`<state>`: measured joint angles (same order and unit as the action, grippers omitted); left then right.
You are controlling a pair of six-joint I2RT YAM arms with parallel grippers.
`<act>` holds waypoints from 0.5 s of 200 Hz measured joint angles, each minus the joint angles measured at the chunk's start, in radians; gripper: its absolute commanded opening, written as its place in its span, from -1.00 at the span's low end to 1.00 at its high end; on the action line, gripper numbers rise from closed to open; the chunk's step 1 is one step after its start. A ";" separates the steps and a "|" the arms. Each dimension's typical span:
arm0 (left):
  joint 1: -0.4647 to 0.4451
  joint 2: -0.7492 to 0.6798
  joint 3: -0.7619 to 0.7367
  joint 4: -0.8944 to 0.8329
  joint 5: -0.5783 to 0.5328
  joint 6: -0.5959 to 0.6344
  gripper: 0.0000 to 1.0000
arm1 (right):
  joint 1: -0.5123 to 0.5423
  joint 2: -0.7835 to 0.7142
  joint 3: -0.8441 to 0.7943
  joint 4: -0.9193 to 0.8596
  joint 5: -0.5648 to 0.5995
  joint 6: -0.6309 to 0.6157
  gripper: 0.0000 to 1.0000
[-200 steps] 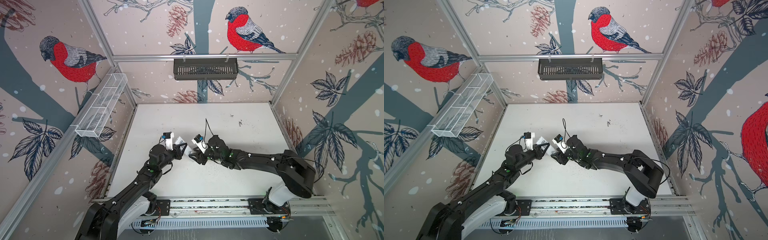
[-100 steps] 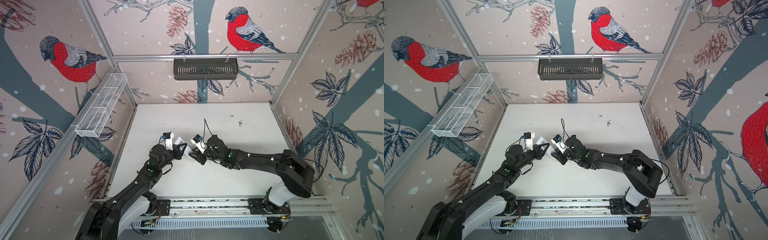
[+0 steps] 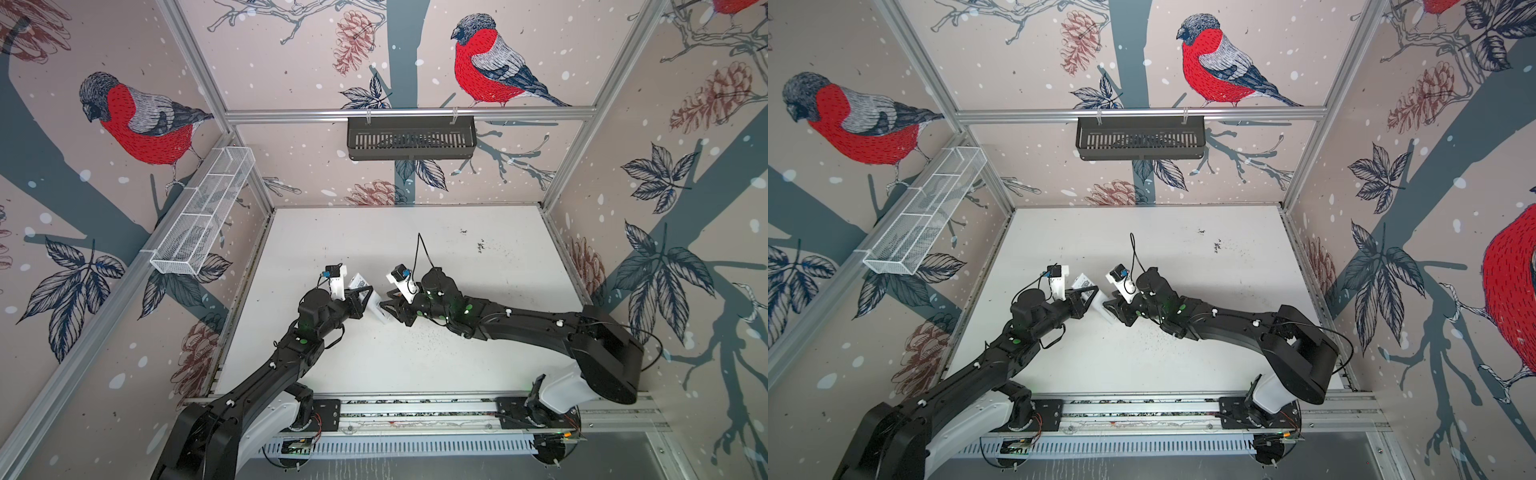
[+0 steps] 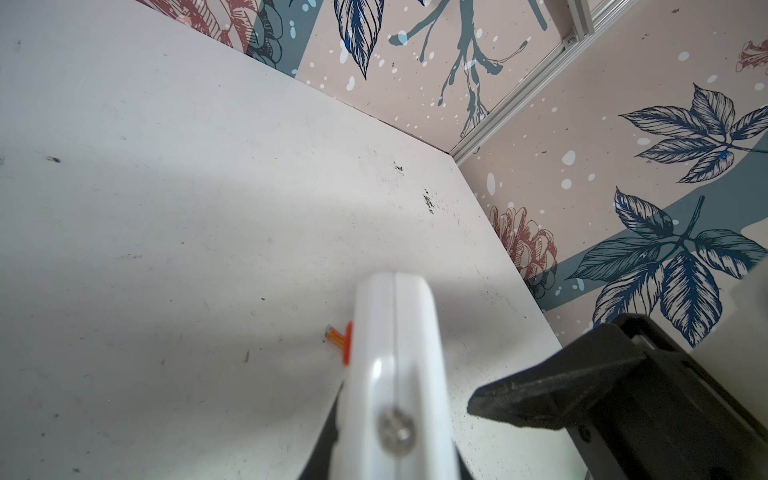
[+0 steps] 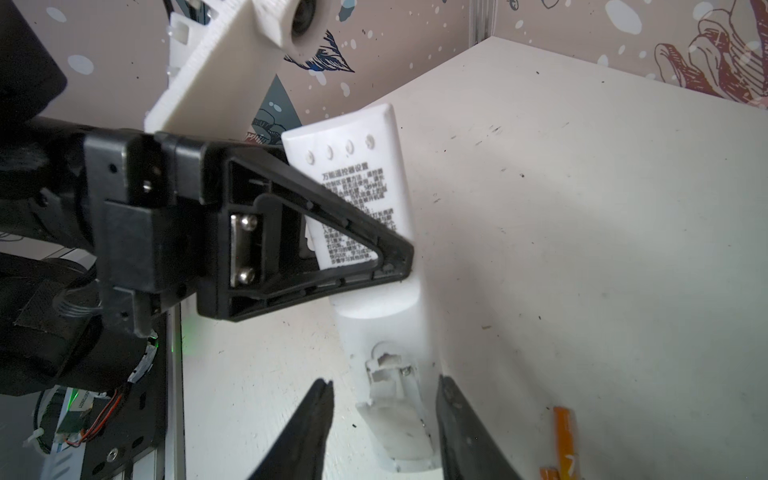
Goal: Load the batteries into the remote control
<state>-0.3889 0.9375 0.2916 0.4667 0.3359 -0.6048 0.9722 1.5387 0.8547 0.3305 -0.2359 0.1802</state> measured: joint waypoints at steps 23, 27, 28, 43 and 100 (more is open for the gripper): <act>0.001 0.000 0.000 0.000 0.001 0.000 -1.00 | 0.002 0.032 0.010 -0.002 0.000 0.000 0.15; 0.001 0.000 0.000 0.000 0.001 0.000 -1.00 | 0.003 0.038 0.012 -0.002 0.000 0.000 0.15; 0.001 0.000 0.000 0.000 0.001 0.000 -1.00 | 0.003 0.040 0.012 -0.002 0.001 0.000 0.15; 0.002 0.000 0.000 0.000 0.001 0.000 -1.00 | 0.003 0.061 0.018 -0.004 0.001 0.000 0.10; 0.004 -0.003 0.000 0.000 0.002 0.000 -1.00 | 0.010 0.082 0.035 -0.019 0.008 0.001 -0.36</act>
<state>-0.3851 0.9344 0.2916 0.4667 0.3374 -0.6048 0.9821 1.6207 0.8902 0.3119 -0.2279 0.1814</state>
